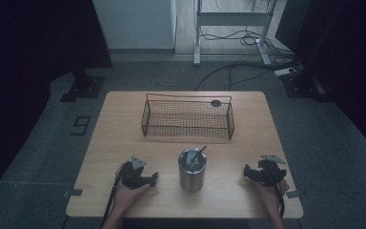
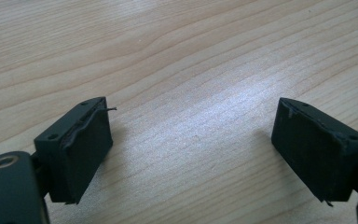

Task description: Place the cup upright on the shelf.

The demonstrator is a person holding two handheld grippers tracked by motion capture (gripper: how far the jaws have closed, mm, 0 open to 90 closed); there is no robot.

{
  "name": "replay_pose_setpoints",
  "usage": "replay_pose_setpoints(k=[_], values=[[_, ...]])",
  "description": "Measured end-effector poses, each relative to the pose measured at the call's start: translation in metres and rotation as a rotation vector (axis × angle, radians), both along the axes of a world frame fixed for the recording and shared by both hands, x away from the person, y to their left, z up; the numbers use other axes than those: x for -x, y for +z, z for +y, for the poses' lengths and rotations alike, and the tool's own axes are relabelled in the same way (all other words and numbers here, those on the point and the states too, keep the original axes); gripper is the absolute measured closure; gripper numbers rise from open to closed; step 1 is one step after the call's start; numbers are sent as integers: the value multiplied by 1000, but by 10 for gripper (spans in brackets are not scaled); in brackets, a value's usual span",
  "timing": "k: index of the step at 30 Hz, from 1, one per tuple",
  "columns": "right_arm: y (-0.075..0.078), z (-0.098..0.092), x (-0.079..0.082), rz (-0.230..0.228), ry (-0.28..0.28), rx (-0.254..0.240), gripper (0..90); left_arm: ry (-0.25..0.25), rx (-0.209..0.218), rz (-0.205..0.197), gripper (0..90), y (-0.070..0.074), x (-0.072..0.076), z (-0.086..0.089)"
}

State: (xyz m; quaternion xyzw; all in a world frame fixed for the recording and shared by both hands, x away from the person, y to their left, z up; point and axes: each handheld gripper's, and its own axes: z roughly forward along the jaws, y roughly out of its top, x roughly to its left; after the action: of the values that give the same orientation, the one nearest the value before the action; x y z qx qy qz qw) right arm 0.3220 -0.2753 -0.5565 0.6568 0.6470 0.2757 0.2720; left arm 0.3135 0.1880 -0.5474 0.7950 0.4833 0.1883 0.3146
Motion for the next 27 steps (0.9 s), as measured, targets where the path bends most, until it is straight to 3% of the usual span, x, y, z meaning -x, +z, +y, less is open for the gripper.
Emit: replay_pose_setpoints(k=[13, 22, 27], values=[[0, -1, 5, -7, 20, -2, 17, 2, -1, 2, 114, 0, -1, 0], [0, -1, 5, -6, 10, -1, 17, -9, -19, -43, 144, 2, 5, -3], [0, 1, 7, -11, 7, -2, 35, -4, 29, -65, 143, 13, 8, 2]])
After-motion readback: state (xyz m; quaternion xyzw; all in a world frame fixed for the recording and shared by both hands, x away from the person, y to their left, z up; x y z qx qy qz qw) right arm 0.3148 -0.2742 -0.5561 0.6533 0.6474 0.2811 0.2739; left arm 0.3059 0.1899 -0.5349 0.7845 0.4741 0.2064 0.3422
